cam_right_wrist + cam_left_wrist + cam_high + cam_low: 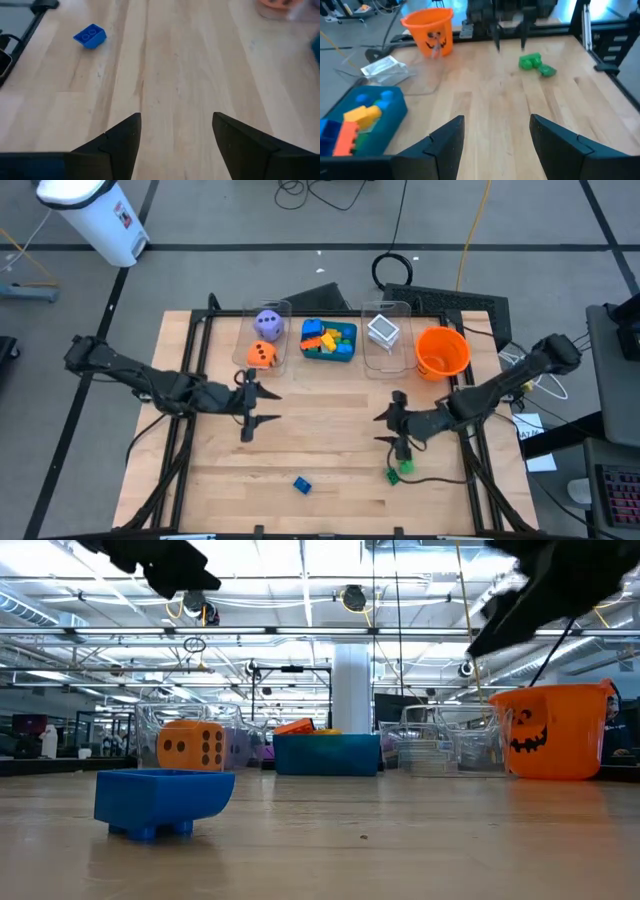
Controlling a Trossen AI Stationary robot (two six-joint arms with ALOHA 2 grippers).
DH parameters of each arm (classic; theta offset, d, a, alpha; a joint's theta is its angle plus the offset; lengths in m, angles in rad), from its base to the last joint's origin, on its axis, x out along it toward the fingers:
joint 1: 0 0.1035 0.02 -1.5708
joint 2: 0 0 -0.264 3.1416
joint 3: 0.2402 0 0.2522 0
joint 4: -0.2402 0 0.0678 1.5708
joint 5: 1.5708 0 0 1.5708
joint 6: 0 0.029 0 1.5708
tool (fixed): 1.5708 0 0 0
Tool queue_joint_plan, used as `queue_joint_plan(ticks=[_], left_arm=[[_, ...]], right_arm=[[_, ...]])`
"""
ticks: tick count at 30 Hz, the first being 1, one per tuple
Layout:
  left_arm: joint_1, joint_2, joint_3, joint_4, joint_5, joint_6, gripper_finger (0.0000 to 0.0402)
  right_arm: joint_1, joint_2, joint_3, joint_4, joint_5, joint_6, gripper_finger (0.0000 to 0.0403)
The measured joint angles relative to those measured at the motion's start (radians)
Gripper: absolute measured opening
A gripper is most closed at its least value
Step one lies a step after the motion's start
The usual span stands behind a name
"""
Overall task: Pick & Place Toys
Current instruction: Put the green game piece into the blue bin
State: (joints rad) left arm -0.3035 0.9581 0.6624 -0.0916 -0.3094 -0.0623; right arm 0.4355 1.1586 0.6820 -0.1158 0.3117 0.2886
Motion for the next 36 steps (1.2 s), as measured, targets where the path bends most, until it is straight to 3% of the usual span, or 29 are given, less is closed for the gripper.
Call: queue_joint_plan(ticks=[5, 11, 19, 27, 36], left_arm=[[-0.043, 0.057, -0.018, 0.05, -0.015, 0.0, 0.023], [-0.073, 0.139, -0.019, 0.105, -0.007, 0.018, 0.023], [-0.108, 0.225, -0.019, 0.226, 0.051, 0.088, 0.023], [-0.123, 0.286, -0.019, 0.311, 0.099, 0.146, 0.023], [-0.071, 0.301, -0.019, 0.355, 0.092, 0.21, 0.023]], right_arm=[[0.128, 0.013, 0.191, -0.25, 0.085, 0.228, 0.0232], [0.226, 0.134, 0.288, -0.256, 0.078, 0.491, 0.0231], [0.263, 0.292, 0.299, -0.286, 0.076, 0.903, 0.0231], [0.278, 0.318, 0.299, -0.53, -0.152, 1.268, 0.0231], [0.315, 0.318, 0.299, -0.689, -0.159, 1.379, 0.0231]])
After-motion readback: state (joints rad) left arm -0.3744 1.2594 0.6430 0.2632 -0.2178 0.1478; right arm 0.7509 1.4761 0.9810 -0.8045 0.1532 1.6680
